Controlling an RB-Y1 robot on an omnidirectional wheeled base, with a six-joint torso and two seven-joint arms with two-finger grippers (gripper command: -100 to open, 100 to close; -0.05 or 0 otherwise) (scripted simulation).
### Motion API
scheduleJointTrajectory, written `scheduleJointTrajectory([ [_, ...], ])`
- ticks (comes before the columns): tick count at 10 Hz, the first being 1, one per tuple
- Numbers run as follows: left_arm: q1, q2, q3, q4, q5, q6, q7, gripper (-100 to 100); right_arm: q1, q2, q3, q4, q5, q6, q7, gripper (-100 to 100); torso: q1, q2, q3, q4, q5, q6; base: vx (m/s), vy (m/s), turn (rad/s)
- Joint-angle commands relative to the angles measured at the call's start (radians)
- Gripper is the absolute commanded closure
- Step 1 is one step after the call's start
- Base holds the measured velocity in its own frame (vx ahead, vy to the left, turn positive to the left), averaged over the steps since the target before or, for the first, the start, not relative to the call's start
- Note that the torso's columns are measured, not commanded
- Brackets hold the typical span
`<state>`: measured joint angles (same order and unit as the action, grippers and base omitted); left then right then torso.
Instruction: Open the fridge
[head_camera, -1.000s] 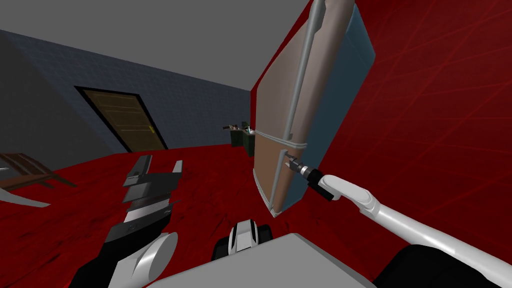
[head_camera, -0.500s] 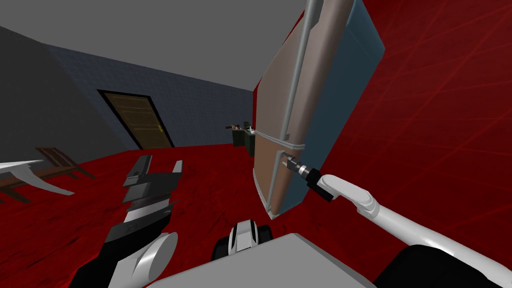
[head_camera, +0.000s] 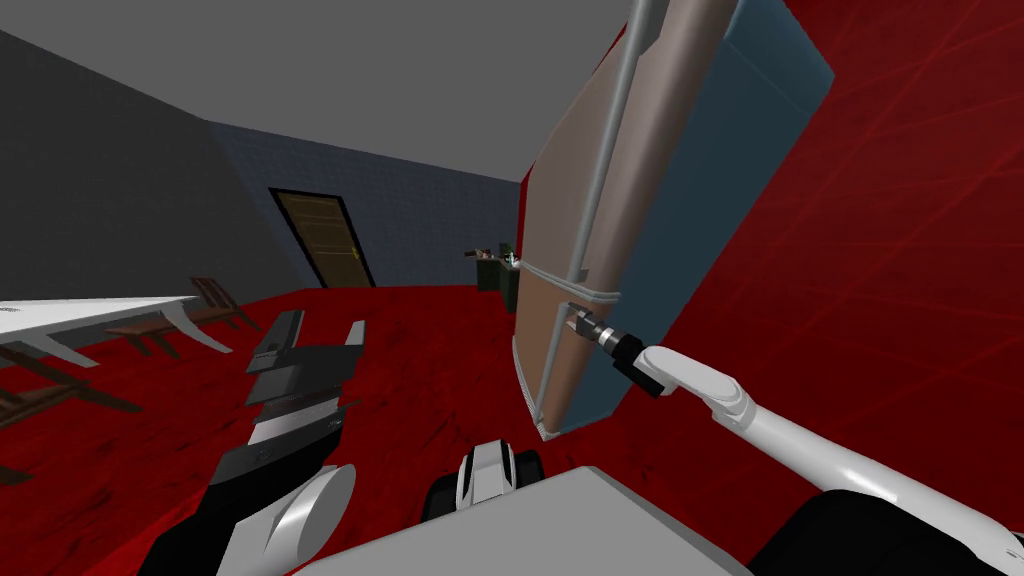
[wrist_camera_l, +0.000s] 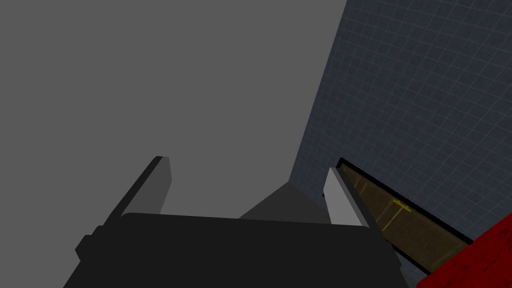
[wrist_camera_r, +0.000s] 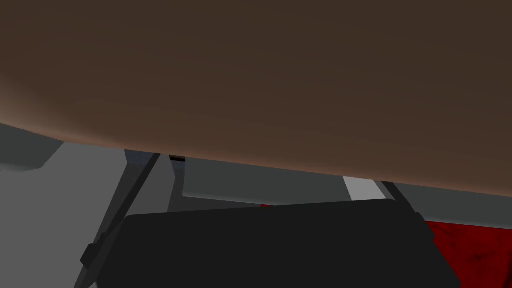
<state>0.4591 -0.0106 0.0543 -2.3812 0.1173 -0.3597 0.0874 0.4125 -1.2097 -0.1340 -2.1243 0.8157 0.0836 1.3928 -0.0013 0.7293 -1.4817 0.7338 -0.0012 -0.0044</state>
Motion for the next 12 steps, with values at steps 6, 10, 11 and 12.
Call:
scheduleJointTrajectory([
  [6,0.0,0.0,0.0,0.0,0.0,0.0,0.0,0,-0.055,-0.048,0.007,0.192,-0.037,0.104,-0.035,-100,-0.002,0.005,0.003,0.002,-0.001,0.003,-0.132,0.001,0.318],
  [10,0.001,0.0,0.0,0.0,0.0,0.0,0.0,0,-0.041,-0.035,0.007,0.143,-0.027,0.077,-0.025,100,-0.002,0.004,0.004,0.001,-0.002,0.009,0.026,-0.007,-0.105],
  [11,0.001,0.0,0.0,0.0,0.0,0.0,0.0,0,-0.034,-0.028,0.007,0.118,-0.022,0.064,-0.02,100,-0.005,0.006,0.005,0.001,-0.004,0.01,0.145,0.0,-0.305],
  [12,0.001,0.0,0.0,0.0,0.0,0.0,0.0,0,-0.028,-0.021,0.007,0.093,-0.016,0.051,-0.016,100,-0.008,0.006,0.005,0.0,-0.006,0.008,0.156,0.013,-0.357],
])
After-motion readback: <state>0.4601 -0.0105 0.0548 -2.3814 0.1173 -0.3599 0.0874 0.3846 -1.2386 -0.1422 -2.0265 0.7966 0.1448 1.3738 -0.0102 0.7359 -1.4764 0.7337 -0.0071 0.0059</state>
